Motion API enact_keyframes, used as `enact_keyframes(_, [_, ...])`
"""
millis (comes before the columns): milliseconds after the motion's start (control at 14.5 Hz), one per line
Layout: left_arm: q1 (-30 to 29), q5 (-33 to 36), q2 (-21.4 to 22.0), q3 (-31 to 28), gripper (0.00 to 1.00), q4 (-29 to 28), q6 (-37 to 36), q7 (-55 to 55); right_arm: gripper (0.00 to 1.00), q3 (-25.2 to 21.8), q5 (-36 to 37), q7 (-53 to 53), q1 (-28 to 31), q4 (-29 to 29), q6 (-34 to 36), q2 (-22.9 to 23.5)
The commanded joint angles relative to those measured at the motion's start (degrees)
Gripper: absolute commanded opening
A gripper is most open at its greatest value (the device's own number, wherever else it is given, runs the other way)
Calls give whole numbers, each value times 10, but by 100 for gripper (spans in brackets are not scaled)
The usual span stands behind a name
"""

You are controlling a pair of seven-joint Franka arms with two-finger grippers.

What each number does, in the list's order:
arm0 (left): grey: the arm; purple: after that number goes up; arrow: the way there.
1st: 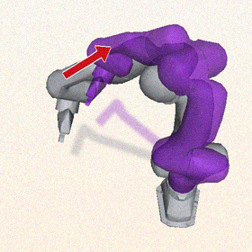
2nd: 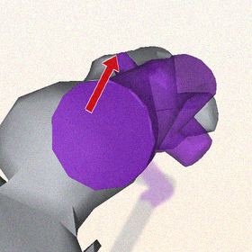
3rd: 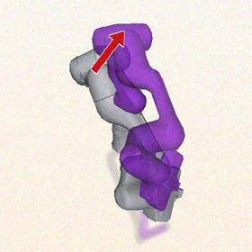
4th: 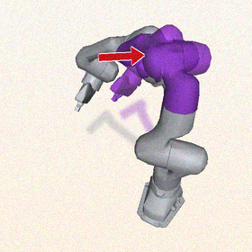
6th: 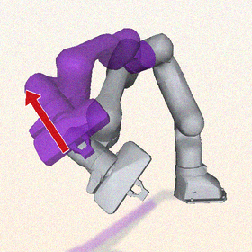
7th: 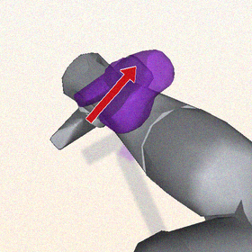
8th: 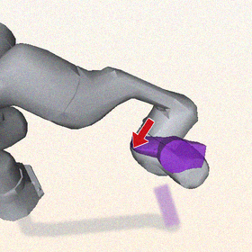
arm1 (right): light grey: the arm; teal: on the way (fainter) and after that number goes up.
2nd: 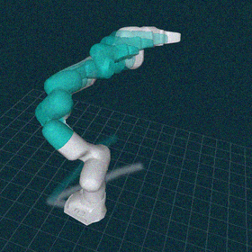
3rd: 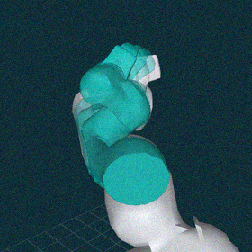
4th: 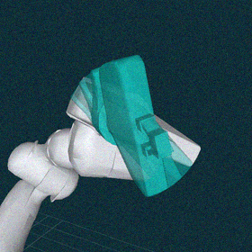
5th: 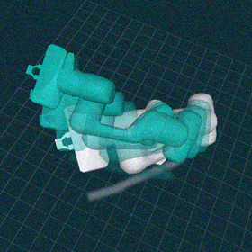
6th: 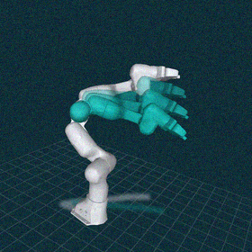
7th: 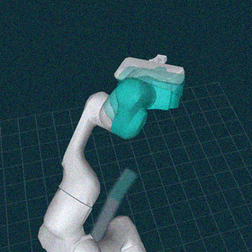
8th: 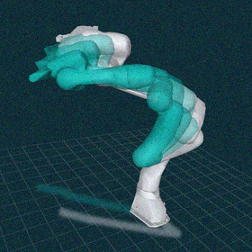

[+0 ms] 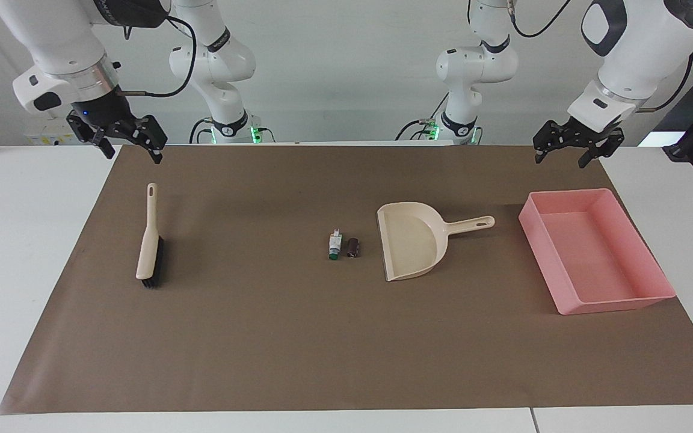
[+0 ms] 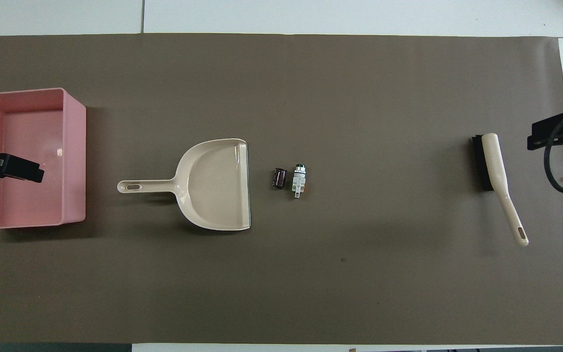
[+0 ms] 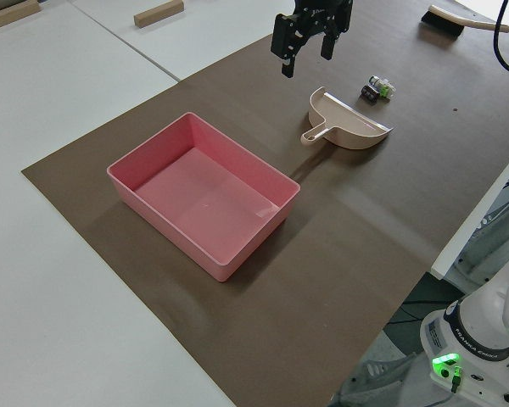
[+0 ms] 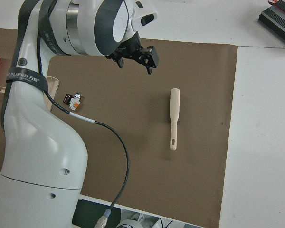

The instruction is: Clean e-waste and dump in bin

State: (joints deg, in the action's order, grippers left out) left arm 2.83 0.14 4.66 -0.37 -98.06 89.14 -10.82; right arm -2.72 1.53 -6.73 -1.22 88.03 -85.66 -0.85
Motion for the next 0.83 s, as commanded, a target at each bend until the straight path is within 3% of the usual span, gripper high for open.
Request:
enact_keyframes(0, [4, 1, -5, -10, 97, 9, 5, 12, 100, 5, 7, 10, 7, 22, -8, -9])
enact_keyframes(344, [5, 3, -5, -10, 97, 9, 15, 27, 100, -1, 5, 55, 32, 141, -92, -49])
enact_keyframes(551, [21, 7, -4, 4, 99, 7, 14, 23, 100, -1, 4, 131, 74, 230, -177, -43])
enact_keyframes(757, [67, 8, -2, 10, 99, -1, 16, -21, 100, -1, 4, 166, 103, 278, -207, -26])
